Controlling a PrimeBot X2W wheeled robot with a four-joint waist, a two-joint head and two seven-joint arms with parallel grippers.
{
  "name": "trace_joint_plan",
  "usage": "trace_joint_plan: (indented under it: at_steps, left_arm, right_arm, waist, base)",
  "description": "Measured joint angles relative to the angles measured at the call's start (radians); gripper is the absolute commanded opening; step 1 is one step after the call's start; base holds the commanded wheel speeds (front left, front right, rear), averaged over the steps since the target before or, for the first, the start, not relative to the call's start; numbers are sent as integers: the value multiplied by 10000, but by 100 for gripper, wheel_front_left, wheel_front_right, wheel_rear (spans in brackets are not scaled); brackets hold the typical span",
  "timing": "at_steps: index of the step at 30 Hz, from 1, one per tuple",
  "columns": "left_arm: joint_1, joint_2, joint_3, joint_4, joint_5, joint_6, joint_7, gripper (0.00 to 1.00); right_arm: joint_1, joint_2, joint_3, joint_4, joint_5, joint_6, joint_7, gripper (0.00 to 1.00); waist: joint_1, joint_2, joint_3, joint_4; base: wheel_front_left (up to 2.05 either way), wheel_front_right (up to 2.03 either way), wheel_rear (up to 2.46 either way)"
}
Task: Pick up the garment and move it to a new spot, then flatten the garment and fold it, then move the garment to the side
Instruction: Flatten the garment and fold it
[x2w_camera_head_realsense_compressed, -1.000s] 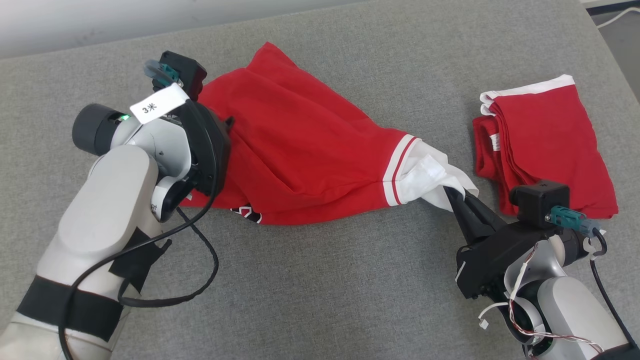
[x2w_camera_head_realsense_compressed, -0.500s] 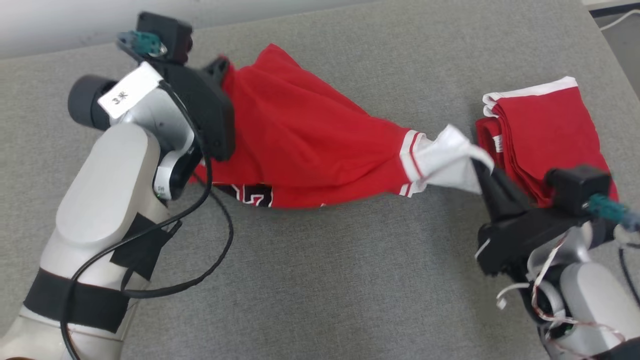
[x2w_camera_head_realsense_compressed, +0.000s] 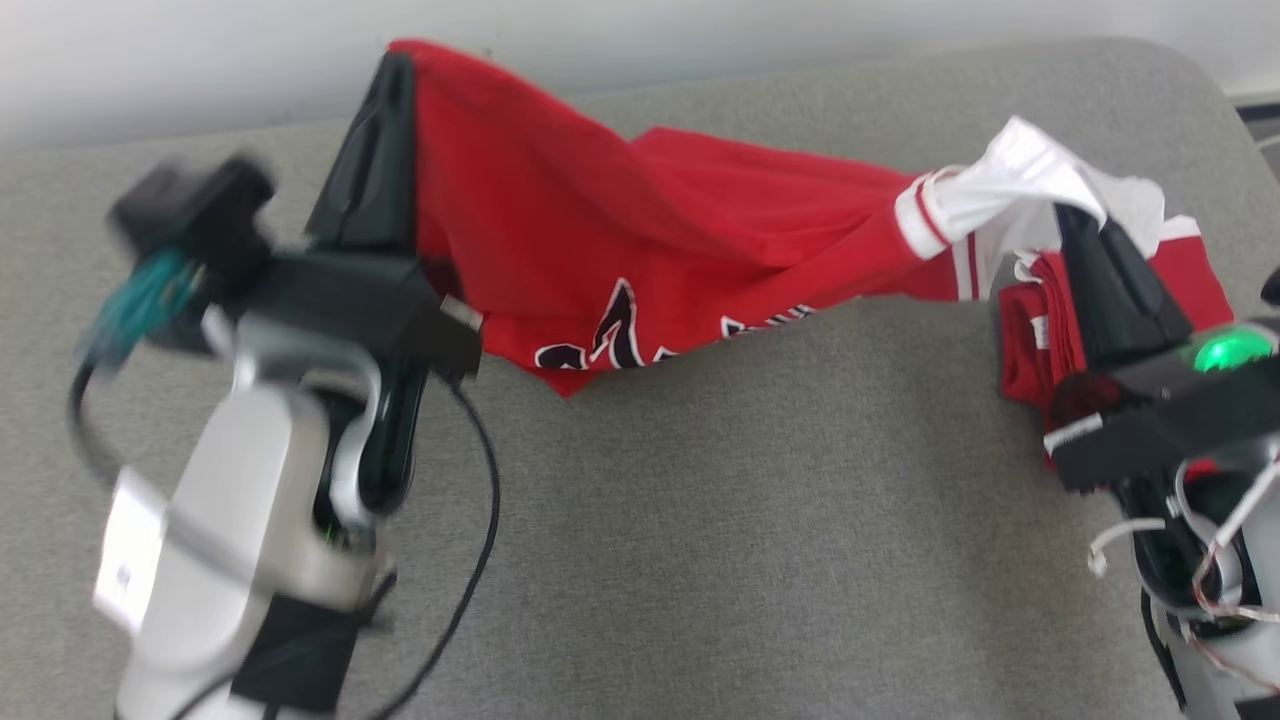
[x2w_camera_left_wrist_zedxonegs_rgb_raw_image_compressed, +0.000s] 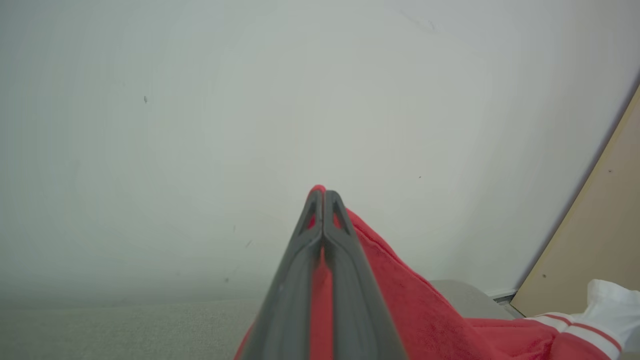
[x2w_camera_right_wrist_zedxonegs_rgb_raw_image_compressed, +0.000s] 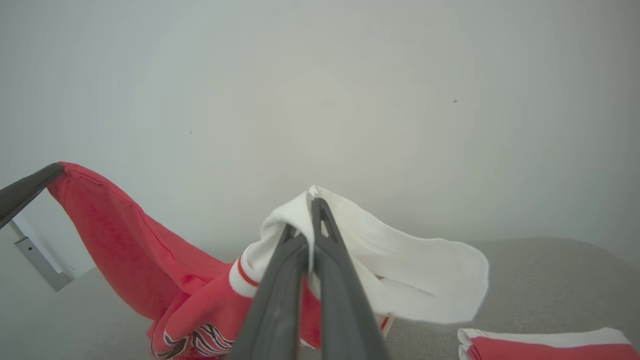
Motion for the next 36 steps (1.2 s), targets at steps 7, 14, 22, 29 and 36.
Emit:
trace_joint_plan:
  at_steps: [7, 14, 22, 29, 36]
  left_arm:
    - [2805, 201, 654, -3605, -1335, -109, -625, 0]
    - [4745, 594, 997, -6228, -2518, -359, -318, 0]
    - [986, 238, 1639, -2775, -2882, -261, 219, 0]
    - [-2626, 192, 2362, -596, -1743, -81, -788, 0]
    - [-2762, 192, 2192, -1894, -2117, -1083, -1634, 0]
  right_arm:
    - [1104, -148, -267, -1628, 930, 268, 178, 0]
    - [1486, -305, -1473, -3549, 1793, 180, 236, 0]
    - [-2736, 109, -23, 564, 1847, -297, 1281, 0]
    - [-7287, 1068, -387, 3175, 1756, -640, 583, 0]
    - [-7346, 88, -696, 2592, 1847, 92, 259, 0]
  waist:
    - [-1, -1, -519, 177]
    - [-2, -1, -558, 99]
    - [1, 0, 96, 143]
    - [4, 3, 563, 115]
    - [2, 2, 752, 416]
  base:
    - [0, 0, 0]
    - [0, 0, 0]
    - [0, 0, 0]
    - [0, 0, 0]
    - [0, 0, 0]
